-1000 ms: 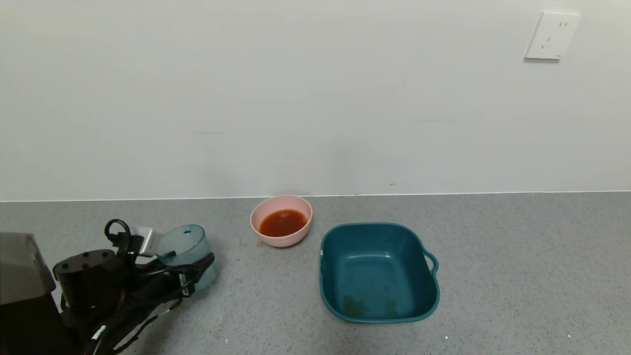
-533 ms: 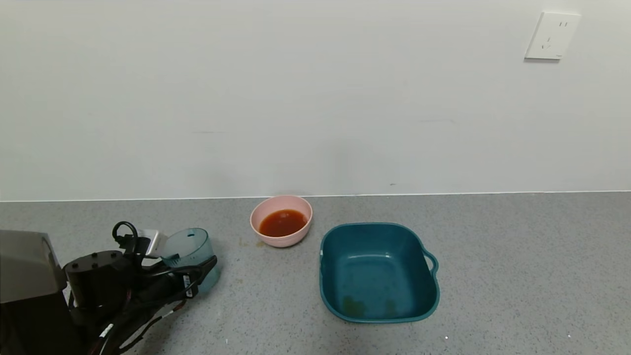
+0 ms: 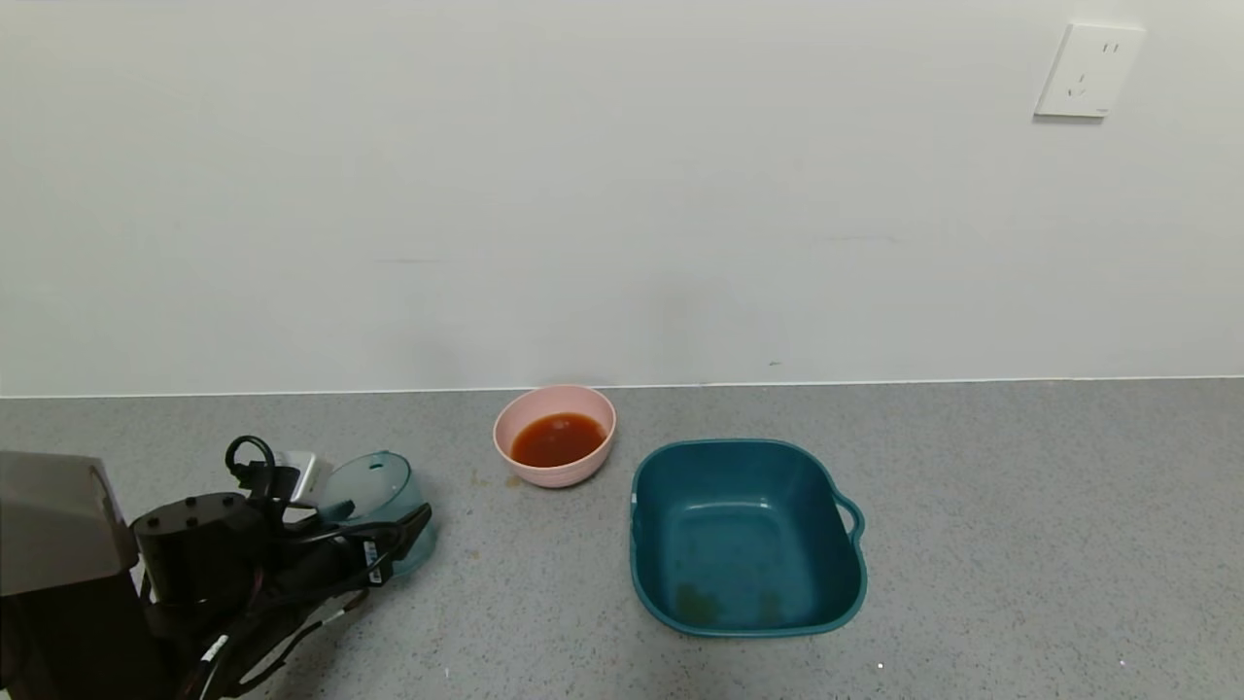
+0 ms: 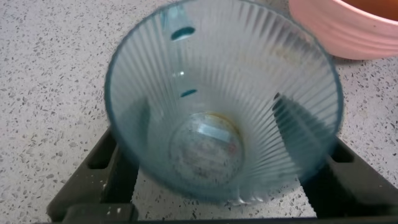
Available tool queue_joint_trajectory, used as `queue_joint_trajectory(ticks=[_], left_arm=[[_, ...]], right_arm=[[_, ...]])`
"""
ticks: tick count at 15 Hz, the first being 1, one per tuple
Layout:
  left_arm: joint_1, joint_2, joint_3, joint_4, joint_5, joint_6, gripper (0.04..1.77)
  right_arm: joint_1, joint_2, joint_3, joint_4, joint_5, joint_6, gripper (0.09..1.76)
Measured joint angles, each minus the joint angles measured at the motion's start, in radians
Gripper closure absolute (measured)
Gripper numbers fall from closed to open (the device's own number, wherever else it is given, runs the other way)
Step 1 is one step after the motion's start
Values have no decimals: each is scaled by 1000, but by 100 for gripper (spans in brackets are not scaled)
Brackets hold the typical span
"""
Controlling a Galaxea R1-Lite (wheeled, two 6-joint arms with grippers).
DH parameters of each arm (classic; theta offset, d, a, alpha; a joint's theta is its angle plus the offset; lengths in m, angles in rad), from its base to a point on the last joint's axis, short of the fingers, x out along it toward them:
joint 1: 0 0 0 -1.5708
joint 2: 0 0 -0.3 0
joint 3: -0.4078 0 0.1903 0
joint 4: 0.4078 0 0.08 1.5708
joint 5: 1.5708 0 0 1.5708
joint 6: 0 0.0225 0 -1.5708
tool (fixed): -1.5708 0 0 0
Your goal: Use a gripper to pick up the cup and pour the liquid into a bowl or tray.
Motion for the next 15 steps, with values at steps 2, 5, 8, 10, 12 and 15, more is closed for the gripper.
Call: queue_joint_trajectory(ticks=[2,5,8,10,12,15], left_arm=[[1,-2,0,0,1,0,27],[1,-10,5,0,4,-1,21],[8,-45,37,1,6,2,17],[18,-80,70,1,5,4,16],[31,-121,103,1,4,7,14],[42,-188,151,1,4,8,13]], right_arm=[[0,0,0,0,0,0,14],[0,0,0,0,0,0,14],[0,0,0,0,0,0,14],[0,0,0,0,0,0,14],[0,0,0,0,0,0,14],[0,0,0,0,0,0,14]])
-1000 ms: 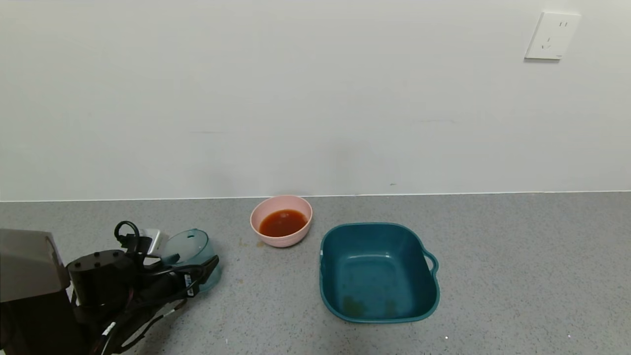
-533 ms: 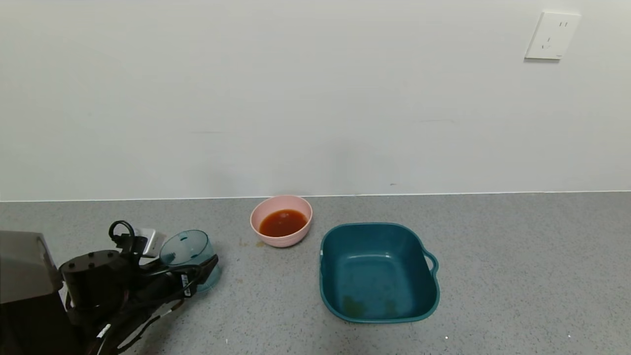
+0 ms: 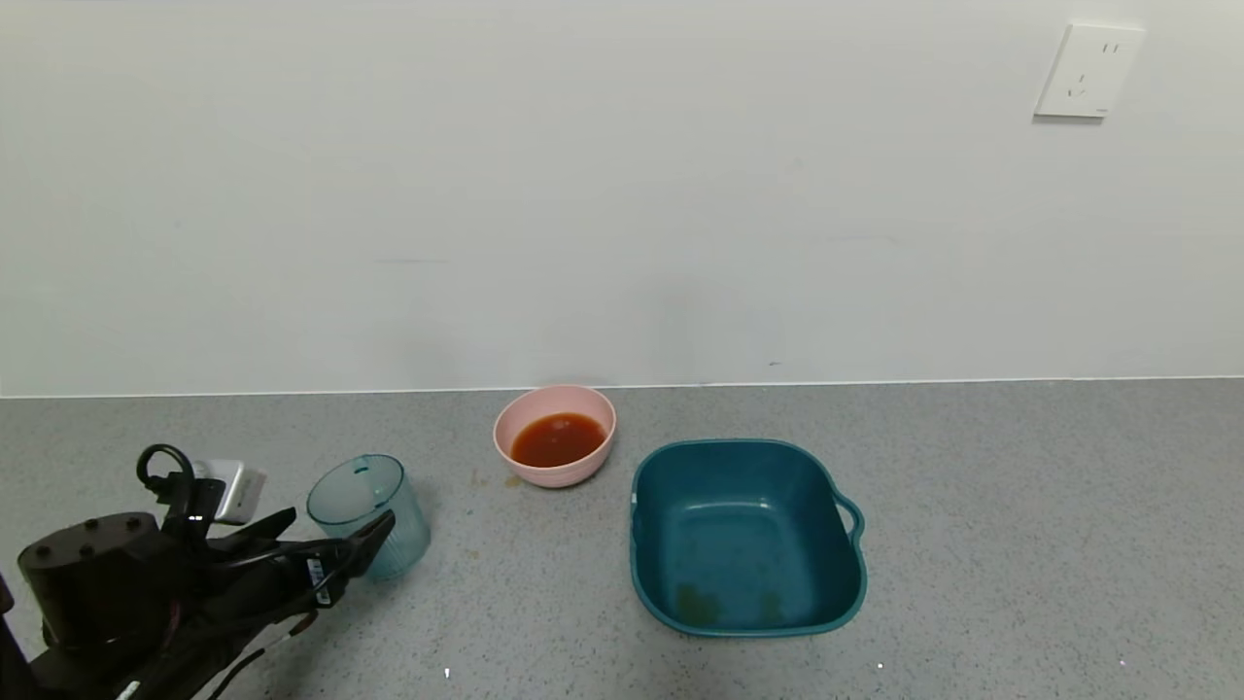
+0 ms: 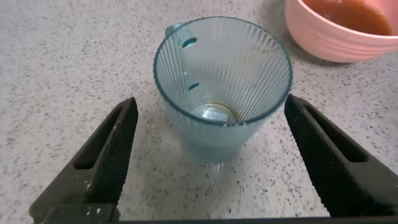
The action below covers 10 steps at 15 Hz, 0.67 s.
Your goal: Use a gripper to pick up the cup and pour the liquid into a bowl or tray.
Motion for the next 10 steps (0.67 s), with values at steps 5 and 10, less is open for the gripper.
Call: queue_joint_trajectory(ticks=[5,10], left_arm=[[7,-61,24,0,0,-1,11],[7,-110,50,1,1,-1,11]], right_arm=[[0,0,0,0,0,0,14],[0,0,0,0,1,0,14]])
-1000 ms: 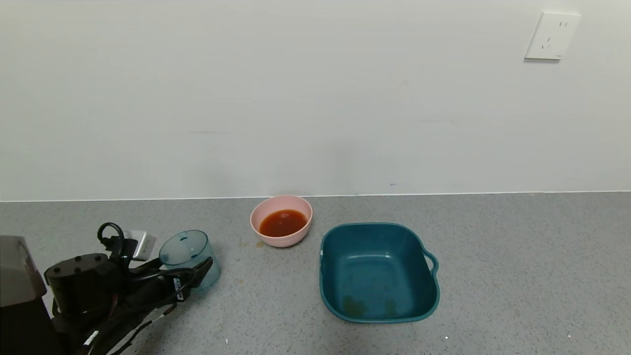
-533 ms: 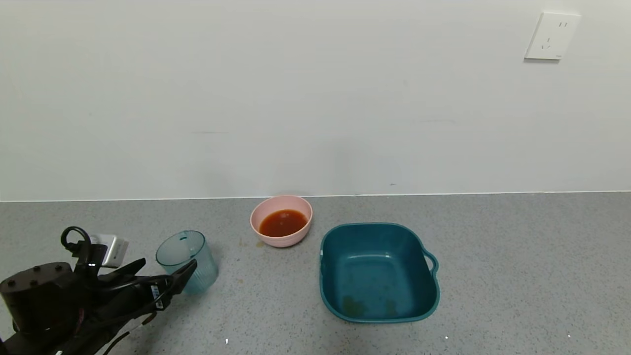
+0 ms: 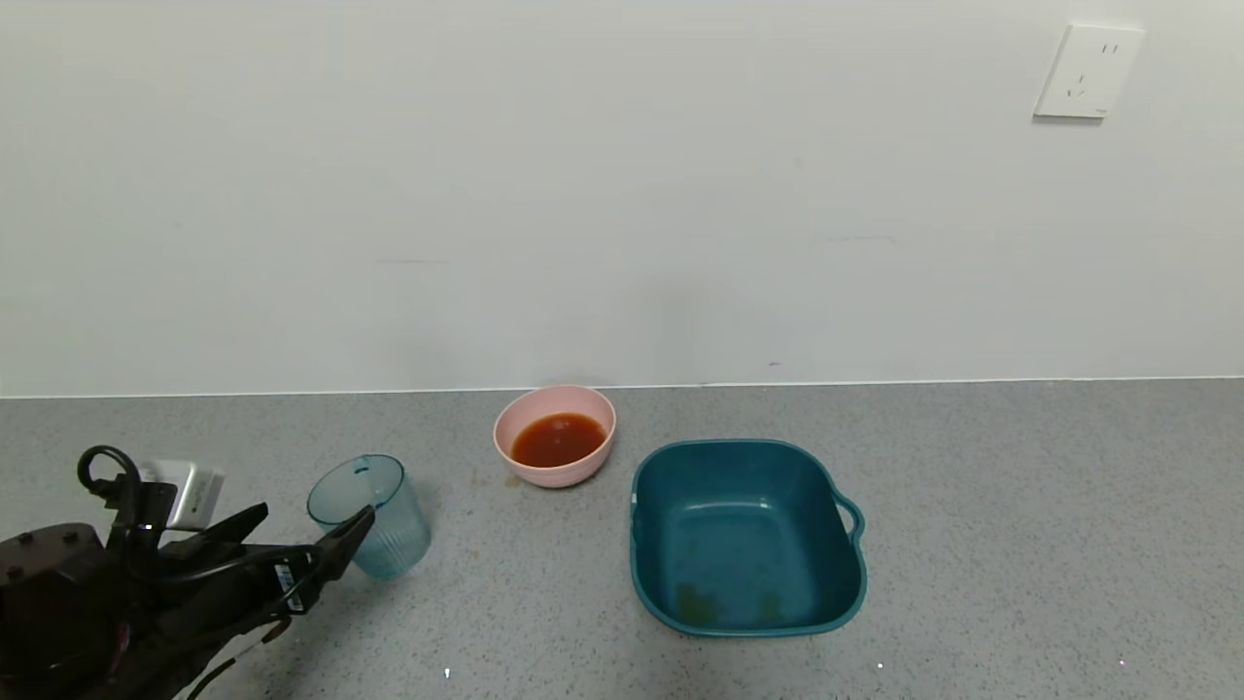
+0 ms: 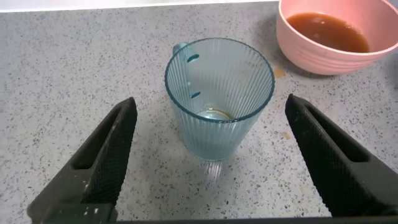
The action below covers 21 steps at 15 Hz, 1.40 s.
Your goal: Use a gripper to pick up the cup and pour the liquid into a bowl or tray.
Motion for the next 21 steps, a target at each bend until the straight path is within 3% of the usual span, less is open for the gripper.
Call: queue_joint_trajectory(ticks=[8,10,13,15,17,21], left_arm=[[-9,-131,-31,34,40,5,10],[-9,-182,-74,193,41,5,10],[-10,-320,-227,679,36,-6,10],[-11,-431,-358,926,17,-20,10],[-12,-507,-420,979,5,-27,10],[-13,-620,-449,1101,4,-26,9]], right_arm=[[0,0,0,0,0,1,14],[0,0,0,0,-1,0,14],[0,0,0,0,0,0,14],[0,0,0,0,-1,0,14],[0,0,0,0,-1,0,14],[0,0,0,0,0,0,14]])
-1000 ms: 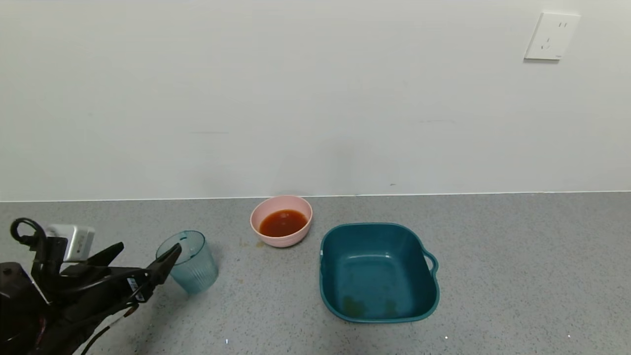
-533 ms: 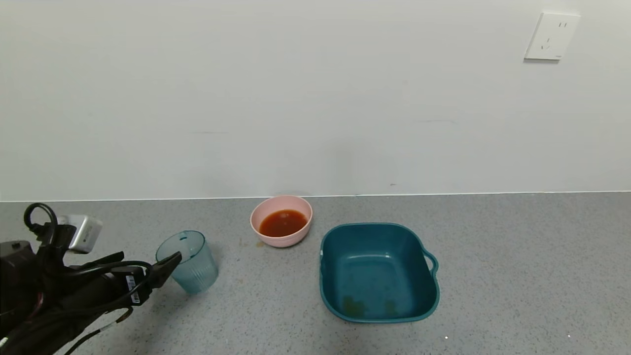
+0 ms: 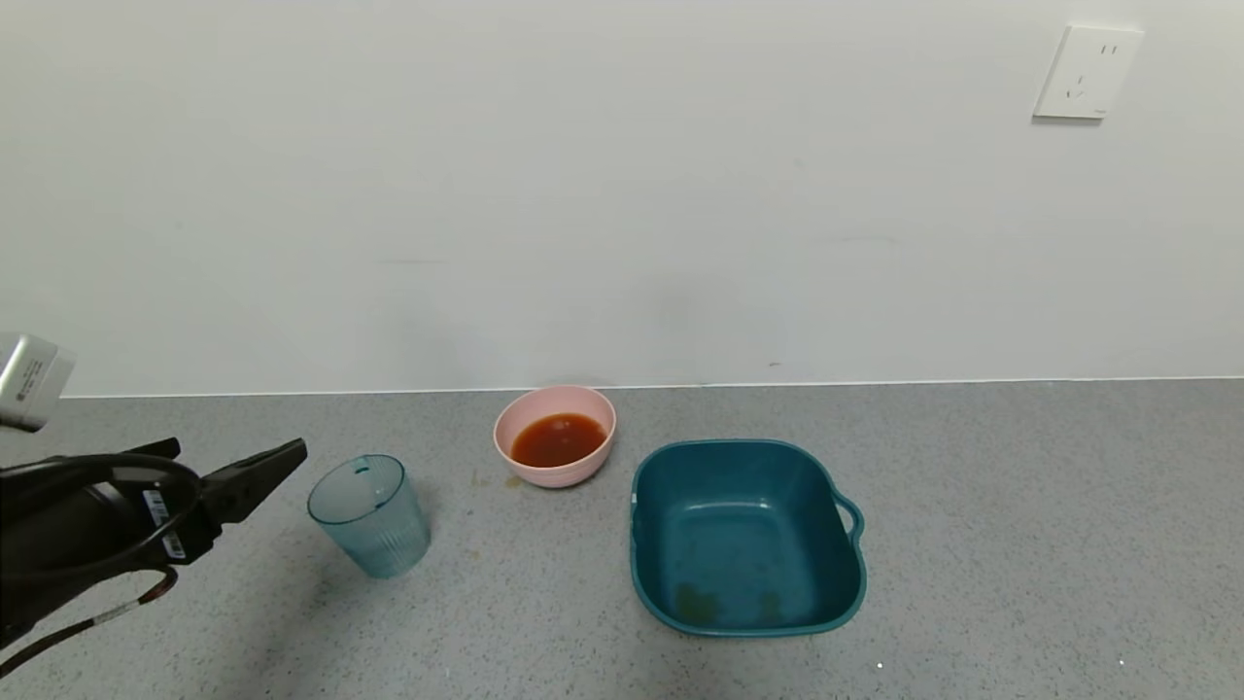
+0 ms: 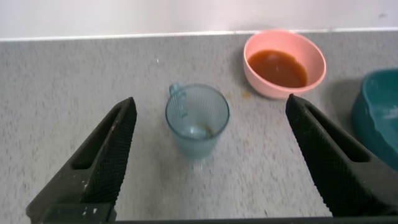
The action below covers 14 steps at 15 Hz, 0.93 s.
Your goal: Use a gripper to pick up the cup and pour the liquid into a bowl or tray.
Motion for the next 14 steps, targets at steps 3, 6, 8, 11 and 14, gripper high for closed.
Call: queue_joint_trajectory(ticks=[3,6,8,11,14], left_arm=[[0,-116,-41,203,-40,2,9],[0,-260,-69,366,-90,4,9],[0,-364,-75,453,-139,5,9],[-1,-500,-78,551,-167,7,9],[-1,-609,-97,663,-170,7,9]], right_arm=[[0,0,0,0,0,0,14],[0,0,0,0,0,0,14],[0,0,0,0,0,0,14],[0,0,0,0,0,0,14],[0,0,0,0,0,0,14]])
